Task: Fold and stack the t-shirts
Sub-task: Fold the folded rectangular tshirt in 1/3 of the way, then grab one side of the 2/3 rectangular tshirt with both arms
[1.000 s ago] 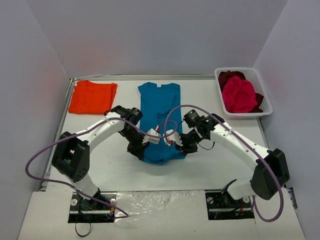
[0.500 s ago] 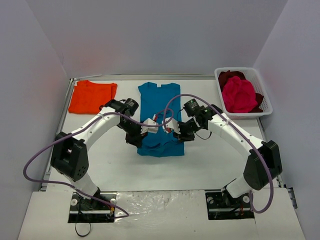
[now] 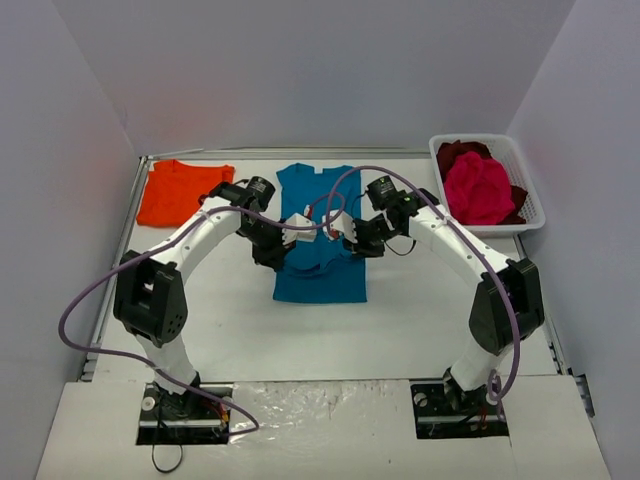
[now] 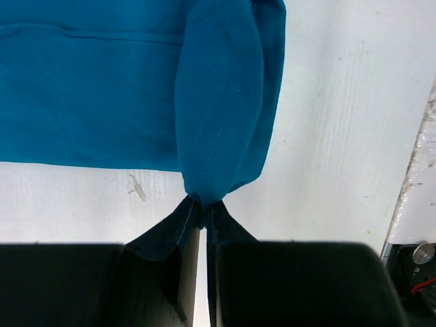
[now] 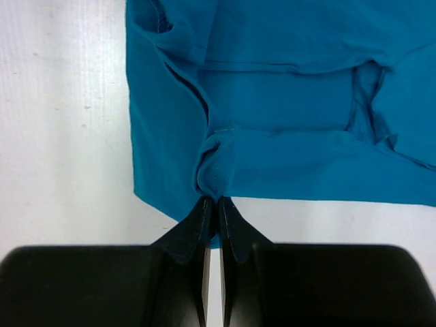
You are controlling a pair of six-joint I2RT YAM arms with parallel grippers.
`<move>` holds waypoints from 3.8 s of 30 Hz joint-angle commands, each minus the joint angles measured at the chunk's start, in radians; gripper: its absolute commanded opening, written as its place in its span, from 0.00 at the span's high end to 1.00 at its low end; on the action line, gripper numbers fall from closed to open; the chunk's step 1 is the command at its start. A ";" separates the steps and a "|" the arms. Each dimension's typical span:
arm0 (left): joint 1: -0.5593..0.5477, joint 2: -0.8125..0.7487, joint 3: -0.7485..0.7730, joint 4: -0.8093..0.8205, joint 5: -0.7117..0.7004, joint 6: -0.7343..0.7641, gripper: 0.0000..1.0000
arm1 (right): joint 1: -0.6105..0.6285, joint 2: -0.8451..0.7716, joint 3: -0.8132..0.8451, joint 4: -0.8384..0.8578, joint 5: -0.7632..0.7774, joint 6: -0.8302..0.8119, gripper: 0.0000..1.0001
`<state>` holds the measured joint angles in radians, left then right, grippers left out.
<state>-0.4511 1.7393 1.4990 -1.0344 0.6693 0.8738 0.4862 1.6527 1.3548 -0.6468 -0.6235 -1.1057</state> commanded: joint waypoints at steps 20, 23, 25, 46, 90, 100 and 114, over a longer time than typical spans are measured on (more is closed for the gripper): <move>0.061 0.233 0.328 -0.068 -0.007 0.086 0.98 | -0.106 0.245 0.254 -0.007 0.007 -0.032 1.00; 0.066 0.255 0.345 -0.067 -0.007 0.093 0.97 | -0.110 0.274 0.277 -0.005 0.010 -0.037 1.00; 0.069 0.267 0.348 -0.061 -0.011 0.093 0.98 | -0.112 0.298 0.290 -0.007 0.002 -0.039 1.00; 0.089 0.402 0.448 -0.030 -0.030 0.103 0.98 | -0.141 0.452 0.409 -0.020 0.025 -0.037 1.00; -0.130 -0.265 -0.474 0.529 -0.281 -0.012 0.46 | -0.110 -0.022 -0.097 0.085 -0.102 0.135 0.49; -0.155 -0.247 -0.632 0.827 -0.352 -0.058 0.46 | -0.087 -0.053 -0.244 0.161 -0.085 0.190 0.50; -0.149 -0.121 -0.582 0.792 -0.350 0.005 0.53 | -0.087 0.032 -0.235 0.173 -0.090 0.178 0.51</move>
<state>-0.6003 1.6016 0.8772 -0.1822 0.3164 0.8433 0.4007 1.6665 1.0992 -0.4599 -0.6956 -0.9314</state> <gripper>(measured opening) 0.480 0.494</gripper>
